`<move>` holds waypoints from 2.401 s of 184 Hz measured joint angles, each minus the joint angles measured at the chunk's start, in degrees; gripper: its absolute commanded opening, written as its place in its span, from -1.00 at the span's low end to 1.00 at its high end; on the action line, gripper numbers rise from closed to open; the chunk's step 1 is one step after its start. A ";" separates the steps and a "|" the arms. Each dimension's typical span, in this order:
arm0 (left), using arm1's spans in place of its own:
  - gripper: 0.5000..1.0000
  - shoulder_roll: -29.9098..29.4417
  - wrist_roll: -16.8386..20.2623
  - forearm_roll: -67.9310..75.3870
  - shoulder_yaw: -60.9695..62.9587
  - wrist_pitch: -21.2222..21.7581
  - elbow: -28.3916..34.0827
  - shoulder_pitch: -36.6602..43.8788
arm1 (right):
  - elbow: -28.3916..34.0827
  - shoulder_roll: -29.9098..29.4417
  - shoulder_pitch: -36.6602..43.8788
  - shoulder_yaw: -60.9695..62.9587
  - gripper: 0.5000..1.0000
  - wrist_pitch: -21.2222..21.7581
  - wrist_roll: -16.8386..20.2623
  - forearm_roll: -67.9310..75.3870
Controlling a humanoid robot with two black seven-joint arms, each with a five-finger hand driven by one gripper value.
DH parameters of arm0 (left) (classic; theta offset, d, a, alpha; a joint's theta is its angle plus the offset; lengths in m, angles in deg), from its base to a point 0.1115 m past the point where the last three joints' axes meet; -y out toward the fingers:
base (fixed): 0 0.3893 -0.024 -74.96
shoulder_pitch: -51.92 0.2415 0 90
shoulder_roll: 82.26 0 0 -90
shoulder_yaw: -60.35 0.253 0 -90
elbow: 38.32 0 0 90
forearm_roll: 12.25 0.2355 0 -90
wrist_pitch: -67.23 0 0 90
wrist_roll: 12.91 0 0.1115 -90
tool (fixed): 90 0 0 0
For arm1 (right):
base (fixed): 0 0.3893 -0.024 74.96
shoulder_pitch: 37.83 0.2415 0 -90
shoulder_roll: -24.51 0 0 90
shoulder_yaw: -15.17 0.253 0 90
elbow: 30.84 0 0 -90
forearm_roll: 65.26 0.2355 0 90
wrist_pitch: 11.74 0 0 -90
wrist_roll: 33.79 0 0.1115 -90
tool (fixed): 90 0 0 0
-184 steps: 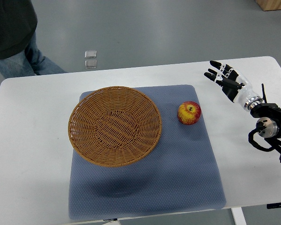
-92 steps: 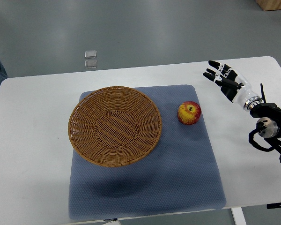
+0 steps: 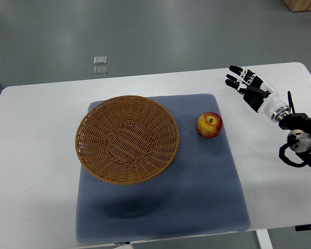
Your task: Place red apple in basket with right hand
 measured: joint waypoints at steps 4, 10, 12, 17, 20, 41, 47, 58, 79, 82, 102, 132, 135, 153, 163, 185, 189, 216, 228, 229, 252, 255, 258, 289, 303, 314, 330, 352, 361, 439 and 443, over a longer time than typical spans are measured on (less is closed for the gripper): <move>1.00 0.00 0.00 0.01 -0.01 0.00 0.00 0.00 | 0.00 0.04 -0.03 0.00 0.69 0.10 -0.06 0.01; 1.00 0.00 0.00 0.01 -0.03 0.00 0.00 0.00 | 0.00 0.08 -0.05 0.00 0.69 0.17 -0.10 0.02; 1.00 0.00 0.00 0.01 -0.03 0.00 0.00 0.00 | 0.00 0.08 -0.05 0.00 0.69 0.19 -0.12 0.02; 1.00 0.00 0.00 0.02 -0.04 0.00 0.00 0.00 | 0.00 0.10 -0.05 0.00 0.68 0.22 -0.14 0.03; 1.00 0.00 0.00 0.02 -0.05 0.00 0.00 0.00 | 0.00 0.13 -0.05 0.00 0.69 0.24 -0.14 0.03; 1.00 0.00 0.00 0.02 -0.05 0.00 0.00 0.00 | -0.01 0.15 -0.04 0.01 0.69 0.26 -0.14 0.04; 1.00 0.00 0.00 0.02 -0.04 0.00 0.00 0.00 | -0.01 0.14 -0.05 0.01 0.68 0.26 -0.14 0.03; 1.00 0.00 0.00 0.02 -0.03 0.00 0.00 0.00 | -0.03 0.03 -0.05 0.01 0.68 0.24 -0.14 0.00; 1.00 0.00 0.00 0.02 -0.03 0.00 0.00 0.00 | -0.08 -0.15 -0.33 0.00 0.68 0.15 -0.12 -0.03; 1.00 0.00 0.00 0.02 -0.03 0.00 0.00 0.00 | -0.08 -0.16 -0.35 0.00 0.68 0.13 -0.12 -0.03; 1.00 0.00 0.00 0.01 -0.04 0.00 0.00 0.00 | -0.09 -0.15 -0.40 0.00 0.68 0.09 -0.17 0.02; 1.00 0.00 0.00 -0.03 -0.01 0.00 0.00 0.00 | -0.09 0.01 -0.41 0.00 0.67 -0.06 -1.61 0.27; 1.00 0.00 0.00 -0.03 -0.01 0.00 0.00 0.00 | -0.09 0.01 -0.41 0.00 0.67 -0.09 -1.80 0.28; 1.00 0.00 0.00 -0.03 0.00 0.00 0.00 0.00 | -0.09 0.00 -0.26 0.00 0.67 -0.19 -2.24 0.30; 1.00 0.00 0.00 -0.03 0.00 0.00 0.00 0.00 | -0.09 -0.02 -0.11 0.00 0.68 -0.15 -2.29 0.30; 1.00 0.00 0.00 -0.02 -0.03 0.00 0.00 0.00 | -0.07 0.18 0.04 0.00 0.69 0.88 -2.24 -0.02; 1.00 0.00 0.00 -0.01 -0.02 0.00 0.00 0.00 | -0.05 0.28 0.07 -0.01 0.69 1.15 -2.21 -0.14; 1.00 0.00 0.00 0.01 -0.01 0.00 0.01 0.00 | 0.31 0.50 0.10 -0.19 0.67 2.24 -2.10 -0.61; 1.00 0.00 0.00 0.01 -0.01 0.00 0.01 0.00 | 0.67 0.53 0.15 -0.28 0.67 2.33 -1.97 -1.35; 1.00 0.00 0.00 0.01 -0.01 0.00 0.01 0.00 | 0.69 0.53 0.16 -0.29 0.67 2.34 -1.96 -1.47; 1.00 0.00 0.00 0.01 0.00 0.00 0.01 0.00 | 1.45 0.58 0.28 -0.34 0.64 2.39 -1.85 -7.41; 1.00 0.00 0.00 0.01 0.00 0.00 0.01 0.00 | 1.68 0.62 0.31 -0.34 0.64 2.34 -1.85 -9.17; 1.00 0.00 0.00 0.01 -0.01 0.00 0.01 0.00 | 1.86 0.62 0.34 -0.34 0.64 2.29 -1.85 -10.58; 1.00 0.00 0.00 0.01 -0.03 0.00 0.01 -0.01 | 5.15 1.55 1.73 -0.27 0.64 1.91 -2.14 -24.03; 1.00 0.00 0.00 0.01 -0.03 0.00 0.01 0.00 | 7.20 2.03 2.21 -0.27 0.64 1.75 -2.18 -29.20; 1.00 0.00 0.00 0.01 -0.02 0.00 0.01 0.00 | 8.42 2.35 2.52 -0.27 0.63 1.70 -2.25 -32.97; 1.00 0.00 0.00 0.01 -0.02 0.00 0.01 0.00 | 9.27 2.52 2.67 -0.26 0.63 1.65 -2.34 -39.34; 1.00 0.00 0.00 0.01 -0.02 0.00 0.01 0.00 | 9.42 2.57 2.70 -0.27 0.63 0.74 -2.40 -47.36; 1.00 0.00 0.00 0.01 -0.02 0.00 0.01 0.01 | 9.42 2.53 2.60 -0.43 0.63 -0.56 -2.51 -50.02; 1.00 0.00 0.00 0.01 0.01 0.00 0.01 0.00 | 9.18 2.82 2.15 -1.91 0.63 -6.38 -3.25 -56.03; 1.00 0.00 0.00 0.01 0.01 0.00 0.01 0.00 | 9.14 2.96 2.17 -2.14 0.63 -6.38 -3.44 -56.23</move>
